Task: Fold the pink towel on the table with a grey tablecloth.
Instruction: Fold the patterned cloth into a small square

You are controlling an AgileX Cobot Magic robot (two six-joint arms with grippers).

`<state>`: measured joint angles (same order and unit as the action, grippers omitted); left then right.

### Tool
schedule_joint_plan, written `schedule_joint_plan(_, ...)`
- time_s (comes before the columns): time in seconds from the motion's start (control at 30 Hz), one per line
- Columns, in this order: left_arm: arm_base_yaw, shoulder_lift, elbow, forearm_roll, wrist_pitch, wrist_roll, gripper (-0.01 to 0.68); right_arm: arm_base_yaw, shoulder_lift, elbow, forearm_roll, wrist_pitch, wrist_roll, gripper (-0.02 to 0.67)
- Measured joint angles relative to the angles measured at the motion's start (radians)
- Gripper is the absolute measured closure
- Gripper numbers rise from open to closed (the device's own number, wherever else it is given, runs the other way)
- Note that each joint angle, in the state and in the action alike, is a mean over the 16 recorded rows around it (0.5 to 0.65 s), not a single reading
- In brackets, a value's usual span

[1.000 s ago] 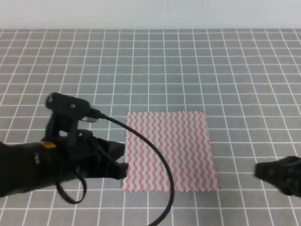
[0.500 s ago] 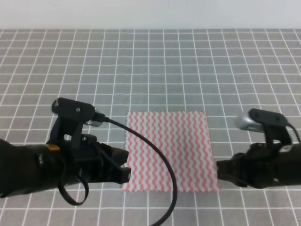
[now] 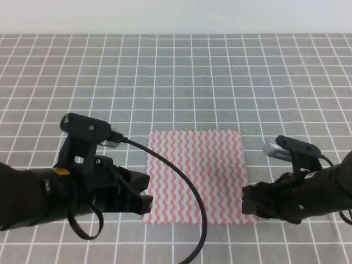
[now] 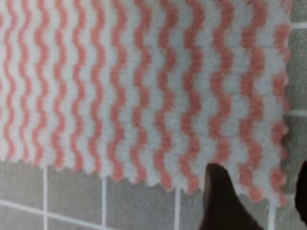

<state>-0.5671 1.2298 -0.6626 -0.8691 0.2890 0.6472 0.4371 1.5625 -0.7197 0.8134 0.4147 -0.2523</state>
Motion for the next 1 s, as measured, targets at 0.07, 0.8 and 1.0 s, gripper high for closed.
schedule_joint_plan(0.07,0.0,0.0,0.0,0.0,0.0,0.001,0.677,0.0,0.013,0.0,0.009,-0.007,0.007,0.343)
schedule_joint_plan(0.8,0.0,0.0,0.0,0.004,0.0,0.004,0.677,0.0,0.06,0.0,0.062,-0.009,0.007,0.369)
schedule_joint_plan(1.0,0.0,0.0,0.0,0.005,0.0,0.007,0.677,0.001,0.062,0.0,0.077,-0.001,0.0,0.37)
